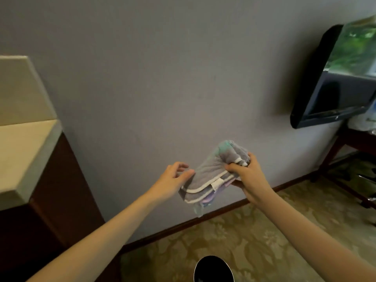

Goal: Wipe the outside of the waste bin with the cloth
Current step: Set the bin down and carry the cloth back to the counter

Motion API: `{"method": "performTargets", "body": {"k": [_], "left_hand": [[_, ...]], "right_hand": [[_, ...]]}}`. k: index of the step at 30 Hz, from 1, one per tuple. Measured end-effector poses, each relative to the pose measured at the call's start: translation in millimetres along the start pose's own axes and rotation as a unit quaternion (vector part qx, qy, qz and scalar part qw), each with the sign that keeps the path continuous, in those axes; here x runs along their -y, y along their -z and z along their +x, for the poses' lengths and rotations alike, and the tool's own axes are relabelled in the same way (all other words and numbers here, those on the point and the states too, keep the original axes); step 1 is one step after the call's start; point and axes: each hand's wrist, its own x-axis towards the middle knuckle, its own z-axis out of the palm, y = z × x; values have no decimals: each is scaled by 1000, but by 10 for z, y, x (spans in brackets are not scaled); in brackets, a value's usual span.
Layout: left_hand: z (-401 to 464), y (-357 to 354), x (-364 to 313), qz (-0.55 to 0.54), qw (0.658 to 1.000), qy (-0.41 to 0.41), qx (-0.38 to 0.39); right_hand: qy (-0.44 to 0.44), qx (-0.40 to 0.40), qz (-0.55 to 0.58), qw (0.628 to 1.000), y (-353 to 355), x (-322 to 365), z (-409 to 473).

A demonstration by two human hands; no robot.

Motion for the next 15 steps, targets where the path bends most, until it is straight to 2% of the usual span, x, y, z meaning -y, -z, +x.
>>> {"method": "performTargets", "body": {"k": [7, 10, 15], "left_hand": [[-279, 1033, 76, -97, 994, 36, 26], [-381, 1654, 161, -136, 989, 37, 44], [-497, 2584, 243, -229, 973, 11, 25]], "right_hand": [[14, 7, 96, 995, -982, 274, 153], [42, 1, 142, 989, -1667, 309, 201], [86, 28, 207, 974, -2915, 294, 197]]}}
